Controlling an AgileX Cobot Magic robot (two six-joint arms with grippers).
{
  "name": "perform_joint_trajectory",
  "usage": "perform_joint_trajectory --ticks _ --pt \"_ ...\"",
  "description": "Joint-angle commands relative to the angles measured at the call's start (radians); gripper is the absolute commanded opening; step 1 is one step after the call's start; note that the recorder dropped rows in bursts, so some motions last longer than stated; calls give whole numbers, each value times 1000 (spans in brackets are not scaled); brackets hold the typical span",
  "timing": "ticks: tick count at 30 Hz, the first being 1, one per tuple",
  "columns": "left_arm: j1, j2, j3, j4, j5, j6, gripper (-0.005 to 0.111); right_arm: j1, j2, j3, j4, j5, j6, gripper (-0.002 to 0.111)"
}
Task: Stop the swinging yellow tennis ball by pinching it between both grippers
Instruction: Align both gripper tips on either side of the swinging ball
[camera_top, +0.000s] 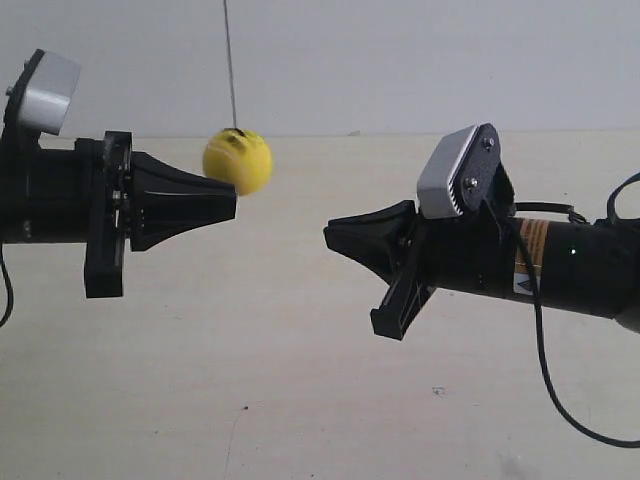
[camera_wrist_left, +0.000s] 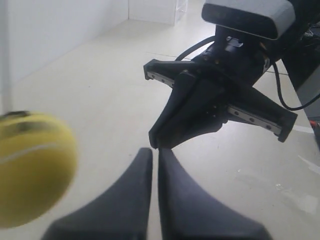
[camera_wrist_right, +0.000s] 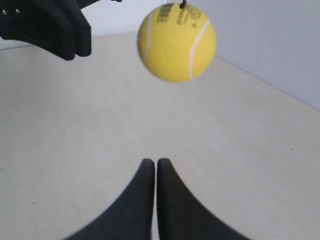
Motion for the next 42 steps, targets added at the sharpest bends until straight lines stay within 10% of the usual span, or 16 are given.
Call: perform_joint_trajectory --ticks 1,42 --pt "-10 9 -6 -19 -16 9 5 5 0 -6 -13 -34 -12 0" --pt "-9 -51 -6 -14 84 -20 5 5 0 -42 119 -60 -139 0"
